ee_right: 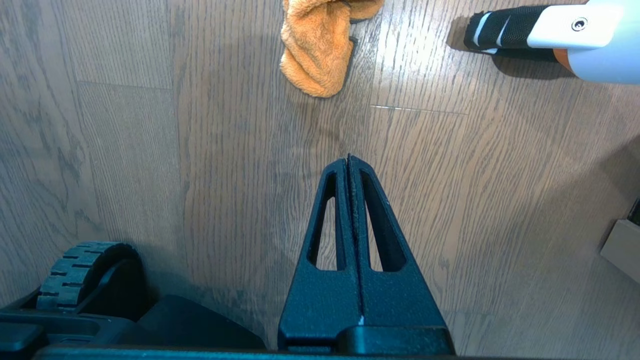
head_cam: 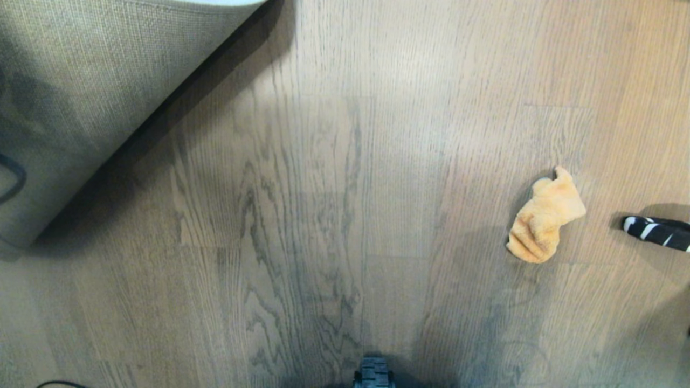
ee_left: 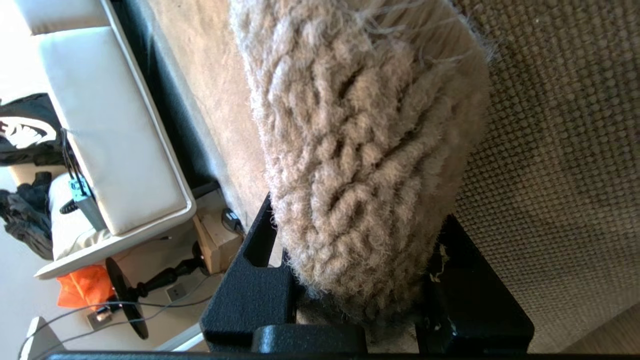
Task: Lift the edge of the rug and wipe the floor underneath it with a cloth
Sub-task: Pick up the rag
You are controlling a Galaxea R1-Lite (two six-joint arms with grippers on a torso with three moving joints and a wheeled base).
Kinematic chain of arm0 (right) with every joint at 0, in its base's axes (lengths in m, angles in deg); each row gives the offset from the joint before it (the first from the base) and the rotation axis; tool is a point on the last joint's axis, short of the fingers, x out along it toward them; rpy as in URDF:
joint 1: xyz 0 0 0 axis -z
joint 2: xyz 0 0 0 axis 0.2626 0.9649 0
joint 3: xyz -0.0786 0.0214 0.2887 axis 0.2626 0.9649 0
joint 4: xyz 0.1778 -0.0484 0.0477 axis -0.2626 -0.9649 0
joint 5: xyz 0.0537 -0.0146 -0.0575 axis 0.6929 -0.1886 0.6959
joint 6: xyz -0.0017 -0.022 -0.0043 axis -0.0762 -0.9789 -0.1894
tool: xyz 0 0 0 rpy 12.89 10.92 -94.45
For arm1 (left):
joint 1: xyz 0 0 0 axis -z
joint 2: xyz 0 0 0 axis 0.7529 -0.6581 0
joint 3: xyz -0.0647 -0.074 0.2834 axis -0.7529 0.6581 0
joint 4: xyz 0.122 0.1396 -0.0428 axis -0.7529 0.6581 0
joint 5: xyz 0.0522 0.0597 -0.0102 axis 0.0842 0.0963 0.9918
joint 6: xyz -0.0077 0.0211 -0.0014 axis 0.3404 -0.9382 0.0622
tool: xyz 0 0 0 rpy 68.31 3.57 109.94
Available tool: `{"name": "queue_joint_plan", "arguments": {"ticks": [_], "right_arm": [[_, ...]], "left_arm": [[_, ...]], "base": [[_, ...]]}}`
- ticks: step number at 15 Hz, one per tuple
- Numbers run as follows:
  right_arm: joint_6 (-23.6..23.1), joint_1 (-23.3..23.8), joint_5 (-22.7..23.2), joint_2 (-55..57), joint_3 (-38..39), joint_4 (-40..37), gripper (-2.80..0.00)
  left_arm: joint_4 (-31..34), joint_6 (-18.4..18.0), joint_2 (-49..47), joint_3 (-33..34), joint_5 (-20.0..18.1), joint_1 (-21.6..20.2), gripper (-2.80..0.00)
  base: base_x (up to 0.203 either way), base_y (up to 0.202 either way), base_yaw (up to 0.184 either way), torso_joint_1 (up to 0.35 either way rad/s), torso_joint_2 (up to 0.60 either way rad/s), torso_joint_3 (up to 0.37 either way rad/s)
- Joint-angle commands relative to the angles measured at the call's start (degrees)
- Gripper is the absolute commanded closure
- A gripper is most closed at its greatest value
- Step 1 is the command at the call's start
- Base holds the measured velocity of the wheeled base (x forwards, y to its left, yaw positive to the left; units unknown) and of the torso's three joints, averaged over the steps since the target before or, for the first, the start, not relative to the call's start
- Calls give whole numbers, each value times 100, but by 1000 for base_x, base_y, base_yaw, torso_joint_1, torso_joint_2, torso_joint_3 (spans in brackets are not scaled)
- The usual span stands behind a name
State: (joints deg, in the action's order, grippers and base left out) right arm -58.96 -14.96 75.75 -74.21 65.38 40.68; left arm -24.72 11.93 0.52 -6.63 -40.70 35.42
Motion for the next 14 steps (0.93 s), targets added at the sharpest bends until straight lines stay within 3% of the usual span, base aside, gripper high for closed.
{"name": "queue_joint_plan", "arguments": {"ticks": [1,14], "right_arm": [[-2,0,2,-2,0,6,0],[-20,0,2,-2,0,-3,0]], "left_arm": [[-42,24,69,137,10,-15,0],[2,21,115,221,10,-82,0]], "base": [[0,0,0,0,0,0],[0,0,0,0,0,0]]}}
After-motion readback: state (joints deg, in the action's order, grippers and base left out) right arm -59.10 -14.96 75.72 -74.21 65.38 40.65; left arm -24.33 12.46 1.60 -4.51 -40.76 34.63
